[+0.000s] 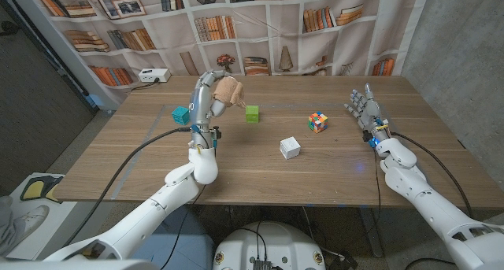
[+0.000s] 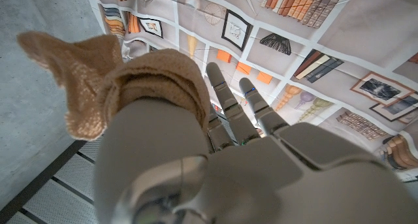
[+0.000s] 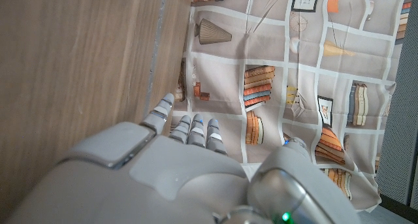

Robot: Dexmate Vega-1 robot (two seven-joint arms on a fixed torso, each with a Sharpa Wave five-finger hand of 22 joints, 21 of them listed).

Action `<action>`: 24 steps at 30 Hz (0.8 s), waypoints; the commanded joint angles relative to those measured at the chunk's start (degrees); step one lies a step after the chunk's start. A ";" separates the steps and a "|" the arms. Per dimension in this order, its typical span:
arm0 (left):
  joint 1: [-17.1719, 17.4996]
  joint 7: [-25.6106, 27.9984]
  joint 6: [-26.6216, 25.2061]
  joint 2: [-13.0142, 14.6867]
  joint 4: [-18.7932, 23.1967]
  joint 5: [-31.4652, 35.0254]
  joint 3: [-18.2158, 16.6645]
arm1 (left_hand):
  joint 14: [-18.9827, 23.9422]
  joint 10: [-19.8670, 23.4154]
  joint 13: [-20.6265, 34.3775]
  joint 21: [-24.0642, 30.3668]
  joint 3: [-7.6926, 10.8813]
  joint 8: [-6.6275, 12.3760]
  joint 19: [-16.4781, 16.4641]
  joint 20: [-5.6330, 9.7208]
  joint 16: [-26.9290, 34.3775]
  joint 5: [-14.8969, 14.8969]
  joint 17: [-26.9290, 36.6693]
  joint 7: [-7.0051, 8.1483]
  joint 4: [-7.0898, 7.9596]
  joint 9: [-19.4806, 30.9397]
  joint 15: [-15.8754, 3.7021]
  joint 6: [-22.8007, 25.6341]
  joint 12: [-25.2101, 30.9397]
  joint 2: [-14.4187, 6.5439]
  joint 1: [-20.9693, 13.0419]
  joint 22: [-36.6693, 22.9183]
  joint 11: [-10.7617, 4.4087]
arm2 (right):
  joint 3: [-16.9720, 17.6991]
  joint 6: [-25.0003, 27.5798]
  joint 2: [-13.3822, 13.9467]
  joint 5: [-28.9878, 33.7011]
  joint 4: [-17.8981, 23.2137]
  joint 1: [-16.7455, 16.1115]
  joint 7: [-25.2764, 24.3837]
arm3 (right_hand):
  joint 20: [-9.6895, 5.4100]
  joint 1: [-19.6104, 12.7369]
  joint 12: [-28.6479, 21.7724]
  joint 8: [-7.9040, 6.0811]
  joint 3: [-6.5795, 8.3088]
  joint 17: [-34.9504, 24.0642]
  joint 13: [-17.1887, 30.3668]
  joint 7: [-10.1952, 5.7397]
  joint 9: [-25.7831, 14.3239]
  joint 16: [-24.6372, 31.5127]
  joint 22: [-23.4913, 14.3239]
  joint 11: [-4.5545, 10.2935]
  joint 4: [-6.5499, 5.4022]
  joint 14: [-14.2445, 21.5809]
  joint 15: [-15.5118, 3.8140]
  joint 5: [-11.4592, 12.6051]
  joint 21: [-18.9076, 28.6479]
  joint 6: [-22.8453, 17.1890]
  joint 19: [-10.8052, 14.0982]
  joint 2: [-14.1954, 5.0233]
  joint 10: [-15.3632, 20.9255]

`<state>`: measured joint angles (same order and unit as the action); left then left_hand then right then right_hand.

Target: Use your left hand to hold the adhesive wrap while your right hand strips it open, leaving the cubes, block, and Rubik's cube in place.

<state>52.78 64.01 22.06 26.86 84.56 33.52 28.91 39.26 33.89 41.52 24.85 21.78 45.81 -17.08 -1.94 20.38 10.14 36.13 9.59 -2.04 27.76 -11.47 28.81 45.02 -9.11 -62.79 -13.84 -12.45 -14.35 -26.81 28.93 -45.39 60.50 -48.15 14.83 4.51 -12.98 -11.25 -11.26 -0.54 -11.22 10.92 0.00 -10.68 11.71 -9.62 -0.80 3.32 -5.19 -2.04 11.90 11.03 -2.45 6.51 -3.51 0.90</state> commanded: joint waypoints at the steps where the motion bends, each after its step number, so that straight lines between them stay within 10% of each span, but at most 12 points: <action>1: -1.80 -0.02 2.97 -1.84 -4.13 -1.79 -0.40 | -0.98 -1.50 -0.72 0.59 -0.39 -1.98 0.37 -0.37 -1.37 -0.04 -1.18 -0.36 0.89 -0.98 -0.46 -3.68 -2.27 0.32 2.41 0.13 0.41 | 0.05 0.27 0.01 0.02 -0.13 -0.10 -0.49 | 0.34 -0.16 -0.25 -0.04 -0.05 -0.03 0.15 0.17 -0.15 -0.09 -0.09 -0.05 0.61 0.32 -0.30 -0.24 -0.15 -0.44 0.36 -0.47 0.39; 5: -2.20 -0.02 3.82 -2.17 -5.09 -1.90 -0.44 | -0.96 -1.52 -3.21 0.67 -0.62 -6.80 0.67 -0.73 -1.96 -0.15 -1.99 2.77 1.05 -3.83 -0.55 -8.65 -4.04 0.86 4.59 0.48 0.48 | -0.04 0.48 -0.22 -0.05 -0.35 0.09 -0.57 | 0.35 -0.15 -0.24 -0.03 -0.06 -0.03 0.15 0.18 -0.14 -0.08 -0.09 -0.03 0.62 0.35 -0.25 -0.24 -0.16 -0.45 0.35 -0.46 0.38; 20: -3.19 -0.02 7.99 -4.00 -9.39 -1.82 -1.34 | -2.66 -5.77 -8.13 0.66 -5.00 -20.61 0.83 0.17 -4.23 0.33 -4.58 2.82 3.53 -13.08 -0.52 -16.92 -8.50 4.11 15.10 1.43 0.25 | -0.26 0.19 -0.25 0.40 -0.51 0.28 -0.73 | 0.35 -0.10 -0.25 -0.12 -0.08 -0.04 0.15 0.09 -0.15 -0.09 -0.09 -0.04 0.63 0.38 -0.35 -0.25 -0.19 -0.75 0.34 -0.48 0.46; 24: -3.27 -0.02 7.89 -4.14 -9.76 -0.62 -1.61 | -5.43 -8.01 -9.90 0.41 -3.10 -23.06 1.71 -1.05 -6.18 0.95 -6.04 1.19 5.12 -14.82 0.60 -16.51 -10.48 -0.43 16.84 1.49 1.77 | -0.35 0.35 -0.22 0.47 -0.52 0.35 -0.73 | 0.37 -0.07 -0.25 -0.13 -0.08 -0.05 0.15 0.08 -0.15 -0.09 -0.09 0.03 0.62 0.39 -0.32 -0.25 -0.21 -0.80 0.32 -0.51 0.48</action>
<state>50.27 64.00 28.39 23.83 77.66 32.27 27.83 35.61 27.10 32.51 25.30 17.32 24.13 -16.16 -2.04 15.29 10.50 30.81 12.05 2.02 13.79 -11.33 12.23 35.55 -6.51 -46.60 -12.24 -11.58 -14.52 -26.57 28.73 -45.17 59.86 -47.89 14.42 4.51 -12.98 -11.25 -11.26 -0.79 -11.22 10.92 0.21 -10.68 11.71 -9.62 -0.89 3.56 -5.19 -2.04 11.65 11.03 -2.67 6.51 -3.51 0.98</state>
